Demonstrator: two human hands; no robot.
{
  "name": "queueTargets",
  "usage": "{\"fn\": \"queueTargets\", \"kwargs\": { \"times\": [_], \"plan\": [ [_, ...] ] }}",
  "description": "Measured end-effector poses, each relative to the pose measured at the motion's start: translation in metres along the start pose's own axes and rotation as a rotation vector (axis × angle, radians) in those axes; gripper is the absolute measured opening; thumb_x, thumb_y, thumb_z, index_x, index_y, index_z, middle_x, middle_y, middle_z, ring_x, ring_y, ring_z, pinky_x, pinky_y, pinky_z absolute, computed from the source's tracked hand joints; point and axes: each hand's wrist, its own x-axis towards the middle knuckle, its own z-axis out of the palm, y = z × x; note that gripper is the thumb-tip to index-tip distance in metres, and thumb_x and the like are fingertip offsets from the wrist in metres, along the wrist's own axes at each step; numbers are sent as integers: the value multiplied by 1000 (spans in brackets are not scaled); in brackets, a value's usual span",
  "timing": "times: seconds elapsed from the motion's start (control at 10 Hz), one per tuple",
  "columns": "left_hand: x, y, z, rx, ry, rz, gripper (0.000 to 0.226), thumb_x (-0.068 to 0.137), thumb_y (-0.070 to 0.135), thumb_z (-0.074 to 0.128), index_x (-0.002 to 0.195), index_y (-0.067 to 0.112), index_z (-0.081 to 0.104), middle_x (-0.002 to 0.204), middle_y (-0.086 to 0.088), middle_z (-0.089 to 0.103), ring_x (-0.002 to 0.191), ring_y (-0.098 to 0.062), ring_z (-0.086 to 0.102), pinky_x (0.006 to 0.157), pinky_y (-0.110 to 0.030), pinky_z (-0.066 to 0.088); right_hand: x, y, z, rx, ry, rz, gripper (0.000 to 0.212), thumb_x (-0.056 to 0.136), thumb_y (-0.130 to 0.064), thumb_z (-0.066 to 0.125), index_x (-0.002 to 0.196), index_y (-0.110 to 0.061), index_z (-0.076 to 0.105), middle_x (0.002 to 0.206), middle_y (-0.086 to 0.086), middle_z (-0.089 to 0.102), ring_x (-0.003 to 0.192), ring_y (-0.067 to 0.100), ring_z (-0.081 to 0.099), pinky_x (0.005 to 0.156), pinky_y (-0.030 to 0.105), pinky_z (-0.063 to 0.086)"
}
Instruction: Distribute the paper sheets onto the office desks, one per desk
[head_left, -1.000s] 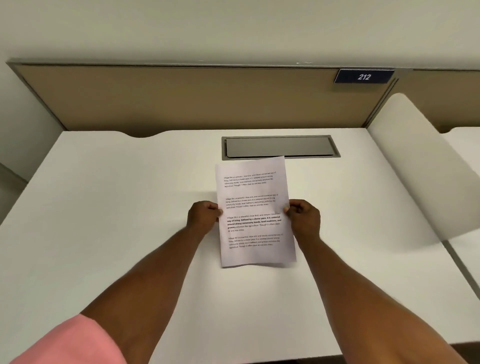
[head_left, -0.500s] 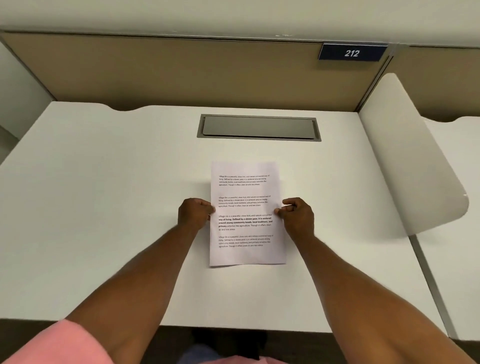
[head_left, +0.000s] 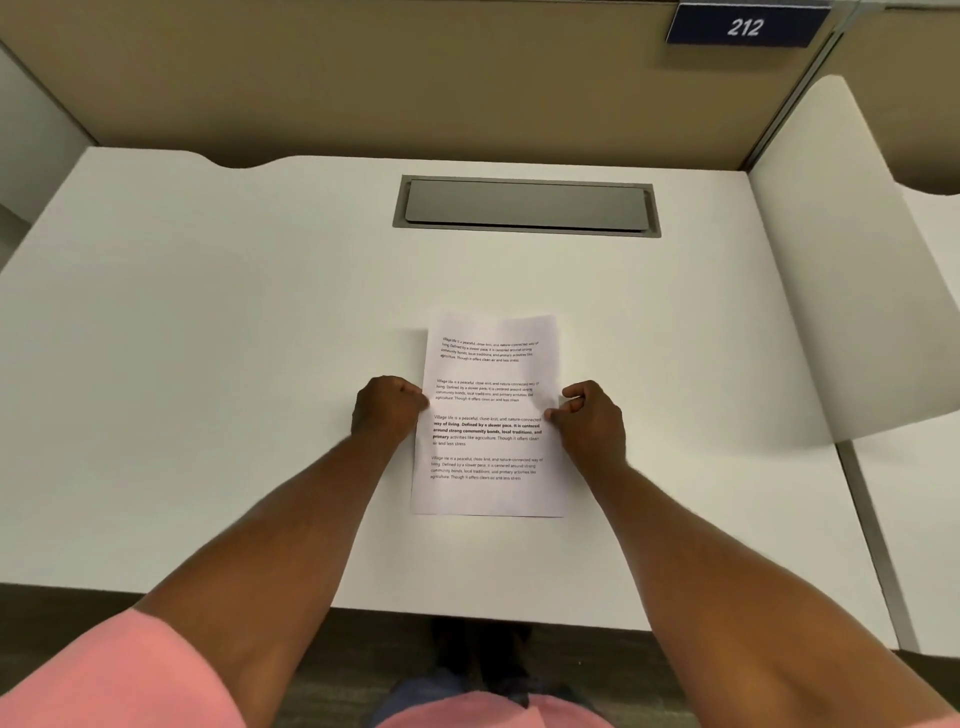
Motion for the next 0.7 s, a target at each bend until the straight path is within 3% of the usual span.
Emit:
{"fn": "queueTargets", "kwargs": {
  "times": [0.2, 0.3, 0.5, 0.7],
  "plan": [
    [-3, -1, 3, 142, 38, 64, 3, 77, 23, 71, 76, 21, 68, 82, 5, 71, 85, -23, 68, 75, -29, 51, -2, 6, 7, -87, 20, -59, 46, 79, -25, 76, 121, -24, 58, 84, -10, 67, 87, 19, 66, 92, 44, 51],
    [-5, -4, 4, 199, 57, 88, 11, 76, 23, 70, 86, 22, 64, 88, 6, 68, 87, -24, 65, 74, -30, 49, -3, 10, 9, -156, 55, -121, 50, 81, -28, 76, 126, -24, 55, 94, -8, 65, 97, 20, 64, 98, 44, 44],
    [-5, -11, 8, 251, 88, 162, 26, 76, 26, 70, 99, 24, 57, 101, 2, 66, 93, -25, 63, 80, -36, 51, -8, 14, 14, -327, 125, -247, 53, 86, -29, 71, 135, -19, 53, 125, 1, 58, 123, 25, 51, 101, 43, 33],
    [-4, -14, 9, 272, 116, 223, 27, 77, 26, 68, 102, 23, 58, 107, 0, 63, 99, -25, 62, 81, -37, 51, -12, 15, 15, -428, 158, -311, 53, 89, -28, 67, 139, -16, 51, 135, 4, 52, 126, 27, 46, 103, 41, 29]
  ]
}}
